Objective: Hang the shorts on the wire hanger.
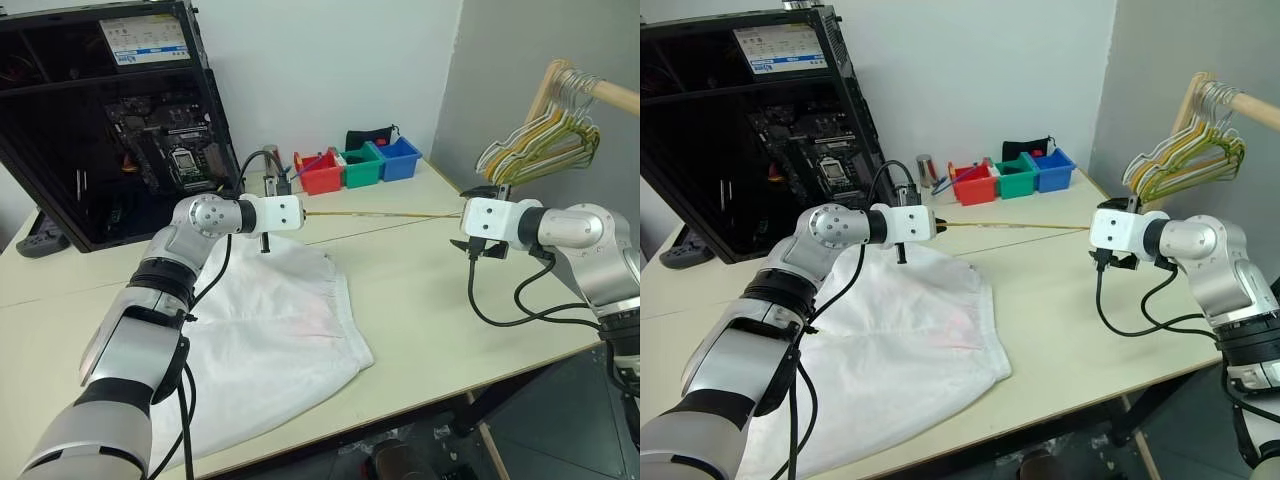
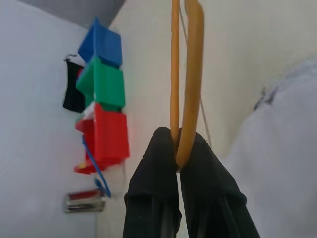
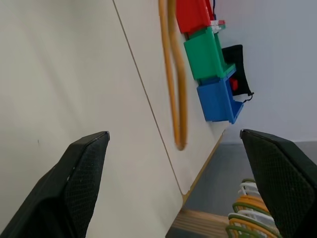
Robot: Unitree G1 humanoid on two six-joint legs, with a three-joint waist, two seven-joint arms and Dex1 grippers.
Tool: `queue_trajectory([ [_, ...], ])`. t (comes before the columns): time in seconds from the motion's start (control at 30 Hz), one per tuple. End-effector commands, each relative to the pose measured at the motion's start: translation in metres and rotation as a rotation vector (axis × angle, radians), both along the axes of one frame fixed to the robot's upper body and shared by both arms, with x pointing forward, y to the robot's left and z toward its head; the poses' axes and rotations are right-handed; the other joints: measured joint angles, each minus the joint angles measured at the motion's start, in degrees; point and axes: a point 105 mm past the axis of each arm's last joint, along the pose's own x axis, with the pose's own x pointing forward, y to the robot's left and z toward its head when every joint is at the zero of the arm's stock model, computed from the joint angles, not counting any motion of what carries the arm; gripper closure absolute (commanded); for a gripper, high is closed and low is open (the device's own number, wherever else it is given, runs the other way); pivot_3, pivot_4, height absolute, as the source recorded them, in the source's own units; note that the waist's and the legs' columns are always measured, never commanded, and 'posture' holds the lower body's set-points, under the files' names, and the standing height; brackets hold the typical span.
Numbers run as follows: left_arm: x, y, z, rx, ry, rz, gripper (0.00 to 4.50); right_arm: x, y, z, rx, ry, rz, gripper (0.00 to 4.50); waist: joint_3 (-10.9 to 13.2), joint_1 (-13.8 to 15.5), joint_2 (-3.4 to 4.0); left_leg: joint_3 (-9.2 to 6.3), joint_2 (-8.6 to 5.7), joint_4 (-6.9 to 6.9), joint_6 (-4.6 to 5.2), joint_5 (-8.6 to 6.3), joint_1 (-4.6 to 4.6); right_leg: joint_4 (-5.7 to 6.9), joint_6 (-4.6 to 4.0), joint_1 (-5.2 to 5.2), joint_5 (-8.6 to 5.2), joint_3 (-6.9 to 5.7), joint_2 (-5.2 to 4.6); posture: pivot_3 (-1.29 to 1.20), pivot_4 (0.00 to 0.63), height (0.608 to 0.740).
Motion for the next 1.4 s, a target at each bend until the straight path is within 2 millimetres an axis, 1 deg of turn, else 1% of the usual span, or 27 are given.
queue_trajectory([
  [0.03, 0.000, -0.003, 0.015, 0.002, -0.078, -0.031, 4.50, 0.005, 0.000, 0.016, 0.007, -0.061, -0.003, 0.02, 0.00, 0.00, 0.00, -0.02, 0.00, 0.00, 0.00, 0.00, -0.01, 0.00, 0.00, 0.00, 0.00, -0.01, -0.01, -0.26, 0.000, 0.740],
  [0.13, -0.001, -0.005, 0.010, 0.008, -0.074, -0.047, 4.50, 0.013, -0.002, 0.013, -0.007, -0.072, -0.025, 0.02, 0.00, -0.04, 0.00, -0.02, 0.00, 0.00, 0.00, 0.00, -0.01, 0.01, 0.00, 0.00, 0.00, -0.02, -0.03, -0.26, 0.000, 0.740],
  [0.27, -0.002, -0.008, 0.009, -0.004, -0.069, -0.055, 4.50, 0.014, -0.001, 0.012, -0.011, -0.068, -0.013, 0.02, 0.00, -0.02, 0.00, -0.04, -0.01, 0.00, 0.01, 0.00, -0.02, 0.02, 0.01, 0.00, 0.01, -0.04, -0.03, -0.26, 0.000, 0.740],
  [0.37, -0.002, -0.008, 0.010, -0.017, -0.067, -0.052, 4.50, 0.014, 0.004, 0.011, -0.006, -0.067, 0.009, 0.42, 0.00, -0.02, 0.00, -0.04, -0.02, 0.01, 0.01, 0.00, -0.04, 0.01, 0.01, 0.00, 0.01, -0.04, -0.03, -0.25, 0.000, 0.740],
  [0.5, -0.002, -0.008, 0.010, -0.021, -0.068, -0.049, 4.50, 0.011, 0.010, 0.009, -0.025, -0.075, 0.046, 1.34, 0.00, -0.03, 0.00, -0.04, -0.03, 0.01, 0.01, 0.00, -0.04, 0.02, 0.01, 0.00, 0.01, -0.04, -0.03, -0.25, 0.000, 0.740],
  [0.57, -0.002, -0.009, 0.010, -0.018, -0.068, -0.051, 4.50, 0.010, 0.015, 0.008, -0.021, -0.076, 0.058, 1.93, 0.00, -0.03, 0.00, -0.04, -0.03, 0.01, 0.01, 0.00, -0.04, 0.02, 0.01, 0.00, 0.01, -0.04, -0.03, -0.25, 0.000, 0.740],
  [0.63, -0.001, -0.009, 0.010, -0.024, -0.066, -0.048, 4.50, 0.009, 0.016, 0.007, -0.036, -0.082, 0.067, 2.46, 0.00, -0.03, 0.00, -0.04, -0.03, 0.01, 0.01, 0.00, -0.04, 0.02, 0.01, 0.00, 0.01, -0.04, -0.03, -0.25, 0.000, 0.740],
  [0.7, -0.001, -0.009, 0.010, -0.023, -0.071, -0.045, 4.50, 0.009, 0.016, 0.007, -0.046, -0.087, 0.071, 3.09, 0.00, -0.01, 0.00, -0.04, -0.03, 0.01, 0.01, 0.00, -0.04, 0.02, 0.01, 0.00, 0.01, -0.05, -0.03, -0.25, 0.000, 0.740],
  [0.9, -0.001, -0.011, 0.011, -0.023, -0.071, -0.051, 4.50, 0.007, 0.022, 0.003, -0.046, -0.079, 0.089, 4.38, 0.00, 0.00, 0.00, -0.05, -0.04, 0.02, 0.01, 0.00, -0.04, 0.03, 0.01, 0.00, 0.01, -0.05, -0.03, -0.25, 0.000, 0.740],
  [0.93, -0.001, -0.011, 0.011, -0.023, -0.071, -0.051, 4.50, 0.007, 0.022, 0.003, -0.045, -0.079, 0.087, 4.44, 0.00, -0.01, 0.00, -0.05, -0.04, 0.02, 0.01, 0.00, -0.04, 0.03, 0.01, 0.00, 0.01, -0.05, -0.03, -0.25, 0.000, 0.740],
  [1.07, -0.001, -0.011, 0.013, -0.023, -0.076, -0.049, 4.50, 0.009, 0.018, 0.003, -0.046, -0.080, 0.072, 4.44, 0.00, 0.02, 0.00, -0.05, -0.05, 0.02, 0.01, 0.00, -0.04, 0.04, 0.01, 0.00, 0.01, -0.05, -0.03, -0.25, 0.000, 0.740],
  [1.27, -0.003, -0.013, 0.015, -0.035, -0.072, -0.075, 4.50, 0.009, 0.019, 0.002, -0.040, -0.077, 0.068, 4.44, 0.00, 0.01, 0.00, -0.05, -0.04, 0.02, 0.01, 0.00, -0.04, 0.04, 0.01, 0.00, 0.01, -0.05, -0.03, -0.25, 0.000, 0.740],
  [1.3, -0.005, -0.013, 0.015, -0.043, -0.059, -0.082, 3.92, 0.009, 0.019, 0.002, -0.033, -0.075, 0.066, 4.50, 0.00, 0.01, 0.00, -0.05, -0.04, 0.02, 0.01, 0.00, -0.04, 0.04, 0.01, 0.00, 0.01, -0.05, -0.03, -0.25, 0.000, 0.740],
  [1.37, -0.005, -0.011, 0.021, -0.070, -0.079, -0.082, 3.68, 0.009, 0.019, 0.002, -0.030, -0.074, 0.065, 4.50, 0.00, 0.01, 0.00, -0.05, -0.04, 0.02, 0.01, 0.00, -0.04, 0.04, 0.01, 0.00, 0.01, -0.05, -0.03, -0.25, 0.000, 0.740],
  [1.4, -0.006, -0.011, 0.024, -0.084, -0.082, -0.089, 3.43, 0.009, 0.019, 0.001, -0.029, -0.073, 0.064, 4.50, 0.00, 0.00, 0.00, -0.05, -0.04, 0.02, 0.01, 0.00, -0.04, 0.04, 0.01, 0.00, 0.01, -0.05, -0.03, -0.25, 0.000, 0.740],
])
